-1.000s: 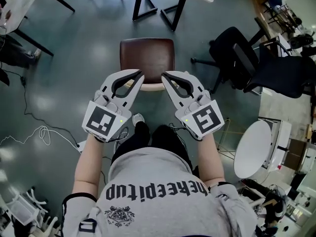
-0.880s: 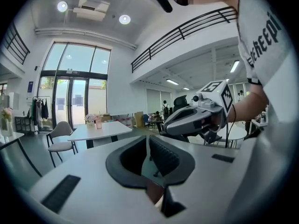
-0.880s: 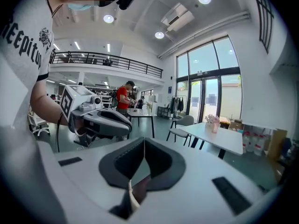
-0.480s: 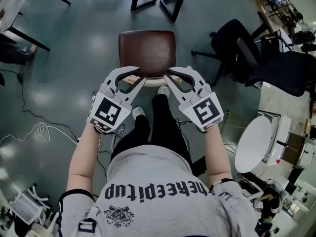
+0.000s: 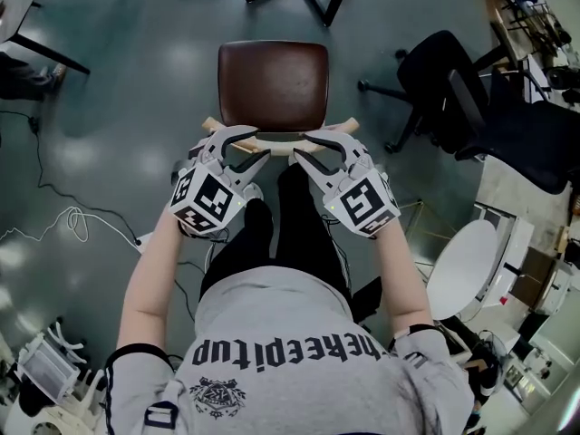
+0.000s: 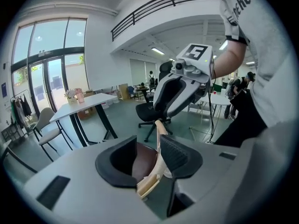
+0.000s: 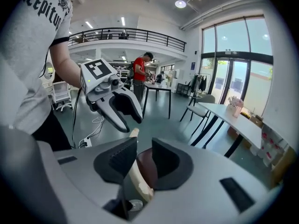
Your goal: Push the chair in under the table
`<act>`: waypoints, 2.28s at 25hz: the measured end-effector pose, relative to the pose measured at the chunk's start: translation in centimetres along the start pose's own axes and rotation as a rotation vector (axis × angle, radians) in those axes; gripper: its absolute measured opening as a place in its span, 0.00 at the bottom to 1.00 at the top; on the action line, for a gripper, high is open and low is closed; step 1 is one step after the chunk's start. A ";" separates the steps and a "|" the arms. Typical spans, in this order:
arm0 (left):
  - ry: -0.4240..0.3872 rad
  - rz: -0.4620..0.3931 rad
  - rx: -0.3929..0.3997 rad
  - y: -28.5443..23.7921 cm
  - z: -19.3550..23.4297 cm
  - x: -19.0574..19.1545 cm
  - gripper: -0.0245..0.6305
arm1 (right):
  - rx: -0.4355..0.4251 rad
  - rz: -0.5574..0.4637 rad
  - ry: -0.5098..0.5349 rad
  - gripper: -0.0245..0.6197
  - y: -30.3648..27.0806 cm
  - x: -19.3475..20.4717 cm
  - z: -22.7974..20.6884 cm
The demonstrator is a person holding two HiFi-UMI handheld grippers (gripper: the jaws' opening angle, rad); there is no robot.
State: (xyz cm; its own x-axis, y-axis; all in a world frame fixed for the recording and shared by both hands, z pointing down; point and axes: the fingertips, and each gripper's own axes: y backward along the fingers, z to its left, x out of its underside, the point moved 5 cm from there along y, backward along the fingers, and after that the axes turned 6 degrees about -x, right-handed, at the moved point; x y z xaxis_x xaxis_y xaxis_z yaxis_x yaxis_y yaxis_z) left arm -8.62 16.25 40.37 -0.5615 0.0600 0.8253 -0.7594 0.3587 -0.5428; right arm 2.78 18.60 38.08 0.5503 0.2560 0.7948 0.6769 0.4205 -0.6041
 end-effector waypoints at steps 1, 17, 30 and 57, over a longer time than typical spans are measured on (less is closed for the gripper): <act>-0.005 0.013 0.007 -0.5 -0.1 0.3 0.29 | -0.015 0.015 0.006 0.21 -0.2 0.5 -0.1; -0.150 0.230 0.103 -4.7 -1.5 6.3 0.32 | -0.202 0.212 0.102 0.32 -4.1 7.0 0.0; -0.226 0.333 0.149 -6.4 -2.2 9.6 0.34 | -0.249 0.356 0.217 0.35 -6.0 11.5 0.0; -0.319 0.399 0.155 -8.5 -1.9 10.8 0.36 | -0.234 0.425 0.254 0.31 -7.2 14.0 -1.2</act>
State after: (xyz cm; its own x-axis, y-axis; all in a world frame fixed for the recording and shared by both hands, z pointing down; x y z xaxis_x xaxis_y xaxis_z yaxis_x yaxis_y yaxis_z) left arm -7.57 15.61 54.22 -0.8703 -0.1311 0.4748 -0.4925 0.2229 -0.8413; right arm 6.22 18.09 53.42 0.8801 0.1308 0.4564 0.4440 0.1133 -0.8888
